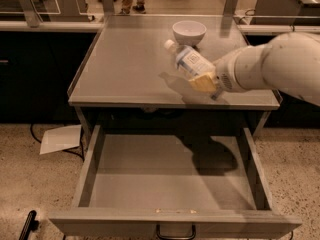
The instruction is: Pick blue plastic bottle from top drawer and place on counter
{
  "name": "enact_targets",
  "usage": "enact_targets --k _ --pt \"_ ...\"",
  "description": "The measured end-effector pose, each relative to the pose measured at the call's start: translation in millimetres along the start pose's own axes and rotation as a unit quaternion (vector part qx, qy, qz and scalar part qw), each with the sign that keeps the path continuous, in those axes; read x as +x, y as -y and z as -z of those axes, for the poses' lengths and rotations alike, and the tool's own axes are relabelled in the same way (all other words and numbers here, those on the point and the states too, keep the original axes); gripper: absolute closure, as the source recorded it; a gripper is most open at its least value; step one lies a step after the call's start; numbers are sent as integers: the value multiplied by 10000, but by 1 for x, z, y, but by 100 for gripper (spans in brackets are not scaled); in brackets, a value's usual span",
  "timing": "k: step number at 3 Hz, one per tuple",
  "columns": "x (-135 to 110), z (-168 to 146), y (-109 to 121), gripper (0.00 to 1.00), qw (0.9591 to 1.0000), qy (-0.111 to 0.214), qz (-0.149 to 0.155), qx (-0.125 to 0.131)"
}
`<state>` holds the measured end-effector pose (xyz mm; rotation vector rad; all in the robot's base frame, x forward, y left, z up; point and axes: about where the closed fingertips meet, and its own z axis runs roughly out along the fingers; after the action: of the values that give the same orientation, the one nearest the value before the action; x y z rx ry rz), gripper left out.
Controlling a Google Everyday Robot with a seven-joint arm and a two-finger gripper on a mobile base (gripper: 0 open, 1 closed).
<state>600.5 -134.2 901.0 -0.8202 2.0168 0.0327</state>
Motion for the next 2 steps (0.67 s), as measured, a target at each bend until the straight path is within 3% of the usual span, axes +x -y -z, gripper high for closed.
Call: enact_targets --k 2 --pt "-13 -49 18 100 9985 -5 124 -539"
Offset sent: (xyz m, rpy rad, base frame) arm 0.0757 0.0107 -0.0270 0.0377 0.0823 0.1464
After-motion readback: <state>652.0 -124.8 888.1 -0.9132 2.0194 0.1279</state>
